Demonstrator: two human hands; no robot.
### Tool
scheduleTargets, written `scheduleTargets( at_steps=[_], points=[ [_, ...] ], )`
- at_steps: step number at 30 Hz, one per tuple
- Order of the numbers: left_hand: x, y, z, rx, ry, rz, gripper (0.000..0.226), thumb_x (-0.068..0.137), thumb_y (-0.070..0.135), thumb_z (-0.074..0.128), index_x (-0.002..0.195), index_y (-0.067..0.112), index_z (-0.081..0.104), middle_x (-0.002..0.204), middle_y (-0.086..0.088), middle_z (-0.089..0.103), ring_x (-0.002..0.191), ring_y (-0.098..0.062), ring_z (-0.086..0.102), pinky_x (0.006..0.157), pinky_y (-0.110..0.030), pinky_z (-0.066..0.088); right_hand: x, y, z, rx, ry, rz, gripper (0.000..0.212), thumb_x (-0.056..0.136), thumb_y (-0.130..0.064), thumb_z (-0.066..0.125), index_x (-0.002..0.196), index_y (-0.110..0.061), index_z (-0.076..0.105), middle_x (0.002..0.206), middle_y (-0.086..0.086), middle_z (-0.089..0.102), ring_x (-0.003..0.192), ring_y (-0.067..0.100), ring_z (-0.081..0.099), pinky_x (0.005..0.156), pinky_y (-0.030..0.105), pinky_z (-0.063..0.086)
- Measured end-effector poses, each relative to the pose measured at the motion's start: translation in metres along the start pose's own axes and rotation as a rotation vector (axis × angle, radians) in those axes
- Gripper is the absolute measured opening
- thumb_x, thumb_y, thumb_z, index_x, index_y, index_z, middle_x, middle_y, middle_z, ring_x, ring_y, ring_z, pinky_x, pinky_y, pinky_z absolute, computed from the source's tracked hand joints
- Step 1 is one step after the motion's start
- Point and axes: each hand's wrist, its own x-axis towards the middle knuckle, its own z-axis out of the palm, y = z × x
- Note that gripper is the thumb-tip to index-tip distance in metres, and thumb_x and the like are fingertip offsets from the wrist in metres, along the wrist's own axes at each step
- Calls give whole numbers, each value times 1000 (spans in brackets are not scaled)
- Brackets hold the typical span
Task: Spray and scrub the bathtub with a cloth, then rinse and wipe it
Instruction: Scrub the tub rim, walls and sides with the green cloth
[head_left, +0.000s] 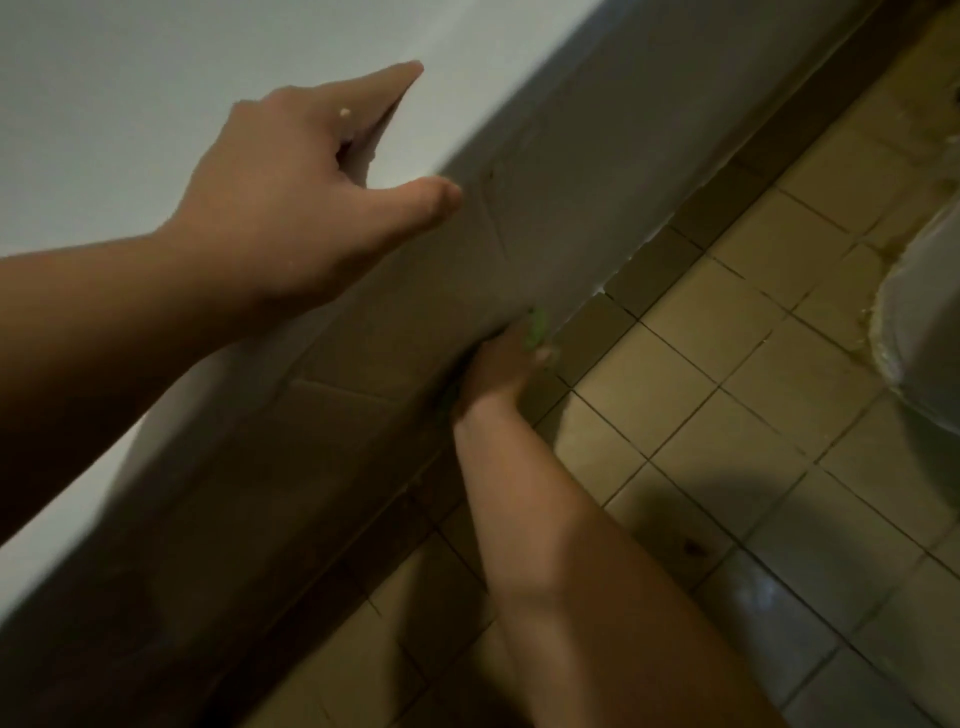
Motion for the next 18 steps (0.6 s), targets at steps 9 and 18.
scheduleTargets(
  at_steps=[9, 18],
  points=[
    [17, 3, 3, -5, -82, 54, 76, 86, 64, 47, 155, 34, 39, 145, 8, 55, 122, -19, 53, 95, -34, 39, -3, 57, 1, 33, -31, -84, 60, 100, -60, 41, 157, -42, 29, 164, 7, 33, 144, 33, 42, 118, 51, 38],
    [28, 7, 7, -4, -75, 64, 68, 87, 60, 54, 147, 31, 46, 128, 6, 58, 106, -18, 56, 76, -25, 42, 5, 69, 9, 133, 43, -314, 55, 107, -45, 45, 157, -31, 28, 148, -6, 41, 129, 15, 47, 108, 30, 40]
  ],
)
